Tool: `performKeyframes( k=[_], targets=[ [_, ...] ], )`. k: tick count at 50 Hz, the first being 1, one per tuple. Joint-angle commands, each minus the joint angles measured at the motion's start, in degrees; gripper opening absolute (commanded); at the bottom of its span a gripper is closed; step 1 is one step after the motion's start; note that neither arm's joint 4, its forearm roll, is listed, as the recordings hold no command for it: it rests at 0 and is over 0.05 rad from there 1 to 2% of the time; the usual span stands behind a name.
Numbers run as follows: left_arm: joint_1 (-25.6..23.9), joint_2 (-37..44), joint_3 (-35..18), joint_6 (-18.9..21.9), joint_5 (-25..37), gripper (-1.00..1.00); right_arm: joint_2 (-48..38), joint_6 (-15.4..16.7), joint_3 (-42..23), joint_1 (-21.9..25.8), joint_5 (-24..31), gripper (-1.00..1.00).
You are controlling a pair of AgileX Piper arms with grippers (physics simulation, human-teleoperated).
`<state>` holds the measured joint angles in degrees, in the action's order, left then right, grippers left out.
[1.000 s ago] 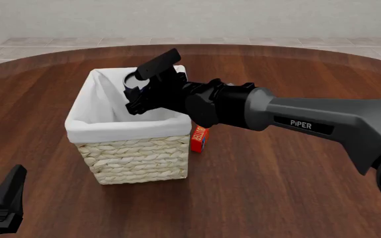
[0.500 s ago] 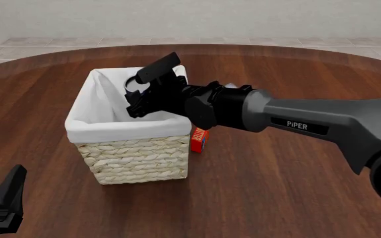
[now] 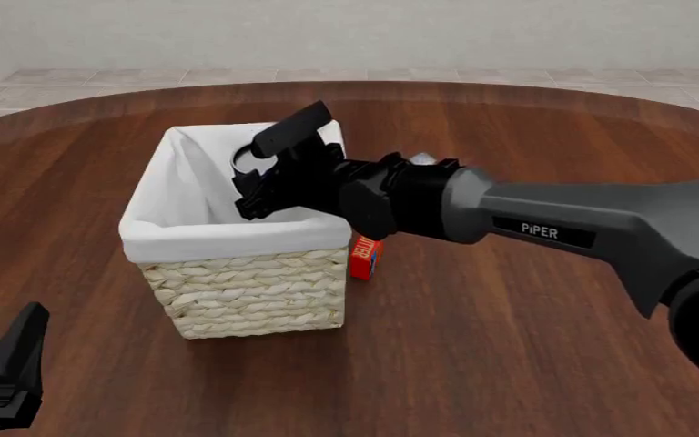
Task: Pick up the alphabet soup and put it in the basket.
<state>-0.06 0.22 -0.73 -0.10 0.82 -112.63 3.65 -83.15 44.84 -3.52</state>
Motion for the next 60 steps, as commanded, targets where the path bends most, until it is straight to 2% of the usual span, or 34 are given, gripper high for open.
performKeyframes(
  k=[1,60],
  targets=[
    [0.0,0.0,0.0,0.0,0.0,1.0,0.0,-1.1,-0.6,-0.2,-0.1,-1.0],
    [0.0,0.0,0.0,0.0,0.0,1.0,-2.3,-1.4,-1.4,0.3,0.4,-1.0]
  ],
)
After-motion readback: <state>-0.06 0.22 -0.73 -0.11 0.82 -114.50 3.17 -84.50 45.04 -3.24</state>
